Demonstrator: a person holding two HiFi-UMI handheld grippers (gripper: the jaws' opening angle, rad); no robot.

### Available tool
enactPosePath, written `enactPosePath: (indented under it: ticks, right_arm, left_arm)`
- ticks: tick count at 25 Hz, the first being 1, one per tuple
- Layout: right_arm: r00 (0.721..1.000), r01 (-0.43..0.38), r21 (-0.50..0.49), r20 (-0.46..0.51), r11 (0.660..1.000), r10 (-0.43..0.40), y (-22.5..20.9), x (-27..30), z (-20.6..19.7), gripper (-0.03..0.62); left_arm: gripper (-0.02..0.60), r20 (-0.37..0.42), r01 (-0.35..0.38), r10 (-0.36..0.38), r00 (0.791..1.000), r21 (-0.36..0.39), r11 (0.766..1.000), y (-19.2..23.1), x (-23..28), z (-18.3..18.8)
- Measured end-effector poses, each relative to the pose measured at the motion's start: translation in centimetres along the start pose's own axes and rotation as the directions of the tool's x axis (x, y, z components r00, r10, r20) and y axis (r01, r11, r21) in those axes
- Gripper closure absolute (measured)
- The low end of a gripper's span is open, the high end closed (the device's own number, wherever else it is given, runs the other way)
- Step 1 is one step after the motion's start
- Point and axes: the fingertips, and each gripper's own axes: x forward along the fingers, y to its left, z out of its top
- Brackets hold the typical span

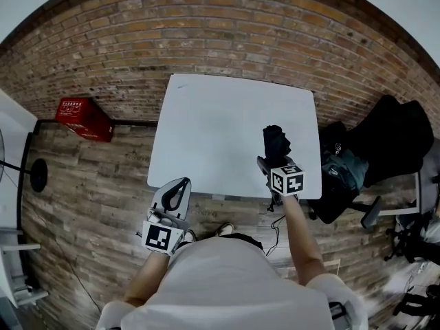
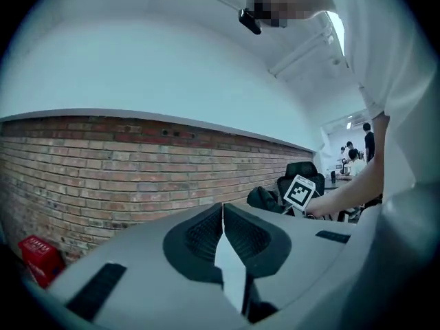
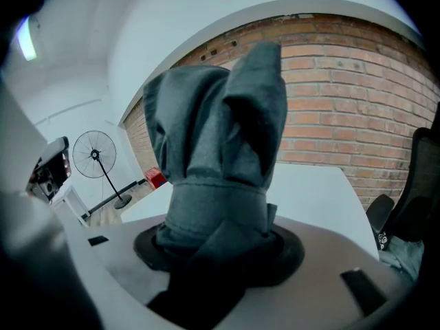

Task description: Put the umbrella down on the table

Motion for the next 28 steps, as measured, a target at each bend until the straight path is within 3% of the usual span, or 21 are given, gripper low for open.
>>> enactPosePath:
  ticks: [12,24,28]
  right_arm:
    - [0.994,0.015,0.003,-0.112,1.000,-0.014,-3.4,4.6,-1.6,0.365]
    - [0.960,0.111,-0.056,-0.252,0.992,-0.122,-6.6,9.6,-5.2,0.365]
    - [0.949,0.129,-0.021,-0.286,0.991,-0.130,-7.3,11.1,-5.8,0.365]
  left_arm:
    - [0.558,-0.030,-0.049,0.050,0.998,0.012,0.999,-0.3,-0.7,-0.1]
    - [0.558,-0.077,-0.084,0.084,0.994,0.001,0.996,-1.0,-2.0,-1.1]
    - [0.558,-0.096,-0.092,0.093,0.991,0.009,0.996,-1.1,-2.5,-1.2]
